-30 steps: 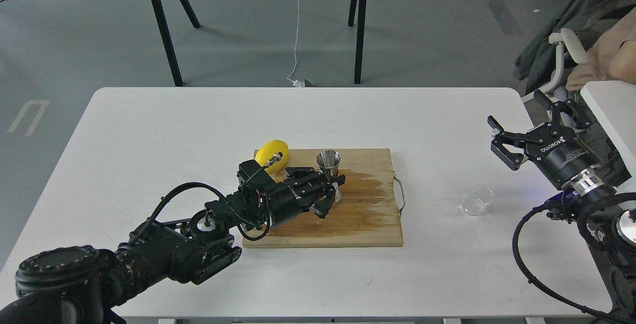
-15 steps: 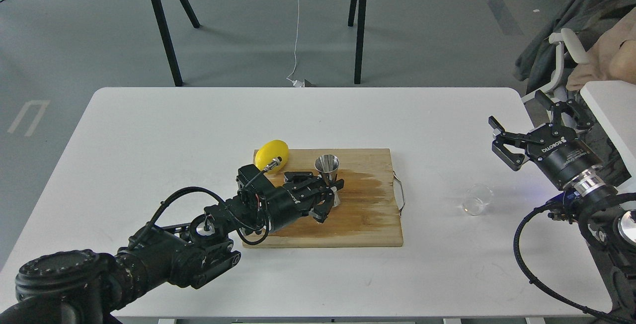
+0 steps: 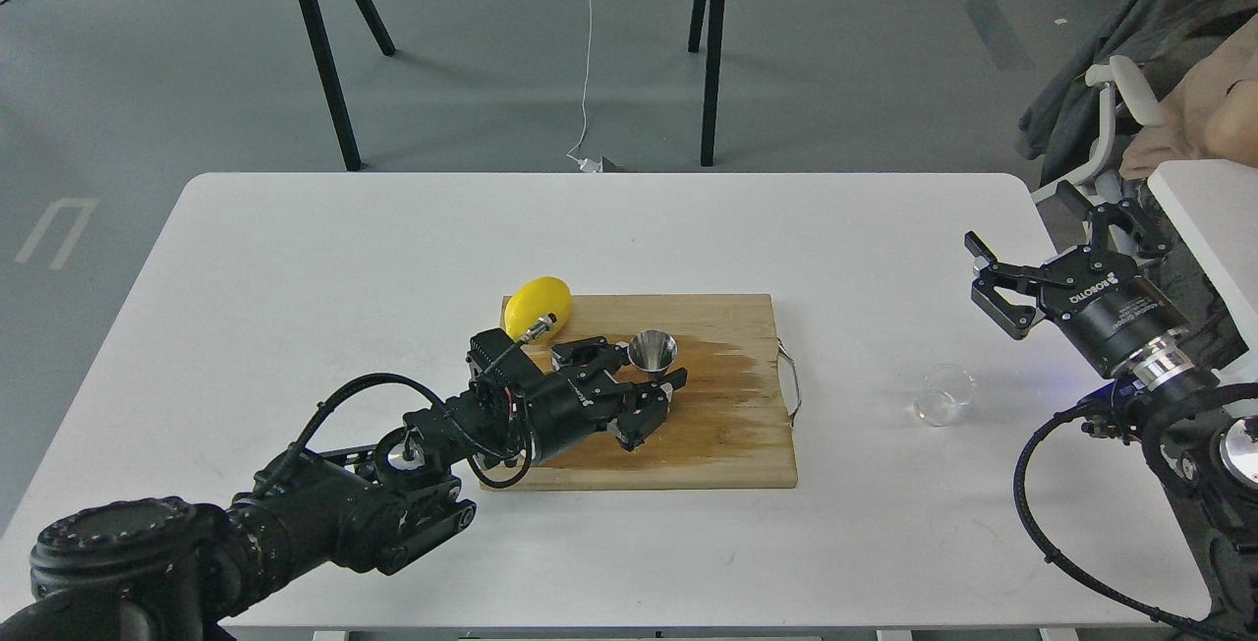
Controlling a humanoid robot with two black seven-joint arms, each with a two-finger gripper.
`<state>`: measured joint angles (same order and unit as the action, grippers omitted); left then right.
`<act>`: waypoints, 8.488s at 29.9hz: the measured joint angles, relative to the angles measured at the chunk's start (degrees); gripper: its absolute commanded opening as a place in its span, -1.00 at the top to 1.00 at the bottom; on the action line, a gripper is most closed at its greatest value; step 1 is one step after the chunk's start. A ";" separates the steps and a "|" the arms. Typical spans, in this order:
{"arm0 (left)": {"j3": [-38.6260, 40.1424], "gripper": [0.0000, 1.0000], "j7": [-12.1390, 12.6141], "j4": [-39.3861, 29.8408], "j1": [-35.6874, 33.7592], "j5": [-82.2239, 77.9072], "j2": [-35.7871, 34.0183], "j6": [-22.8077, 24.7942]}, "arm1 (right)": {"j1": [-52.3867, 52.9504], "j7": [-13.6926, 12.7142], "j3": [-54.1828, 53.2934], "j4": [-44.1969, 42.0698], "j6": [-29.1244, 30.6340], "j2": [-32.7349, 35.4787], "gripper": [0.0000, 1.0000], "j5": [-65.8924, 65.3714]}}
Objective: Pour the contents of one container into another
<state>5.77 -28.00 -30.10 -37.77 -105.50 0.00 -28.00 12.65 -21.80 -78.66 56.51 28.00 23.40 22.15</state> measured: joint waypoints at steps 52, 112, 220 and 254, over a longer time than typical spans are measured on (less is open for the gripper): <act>23.80 -0.75 0.01 -23.86 3.97 62.71 -46.13 54.55 | 0.51 0.00 0.34 0.24 0.00 -4.66 -0.96 0.11; 27.74 -0.75 -0.01 -7.78 9.95 106.47 -37.80 56.00 | -13.24 5.86 -0.78 15.00 -49.18 -4.21 -0.97 1.05; 27.72 -0.75 0.01 -5.24 9.90 106.47 -36.91 56.00 | 10.13 6.16 32.55 27.08 -33.54 -13.94 0.30 -59.90; 27.73 -0.75 -0.01 -5.24 9.91 106.47 -37.00 56.00 | 14.73 6.84 39.35 27.07 -33.22 -11.27 0.30 -68.96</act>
<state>33.50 -28.01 -35.33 -27.86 0.97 -37.00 28.00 27.39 -14.96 -39.31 83.58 -5.22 12.14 -46.81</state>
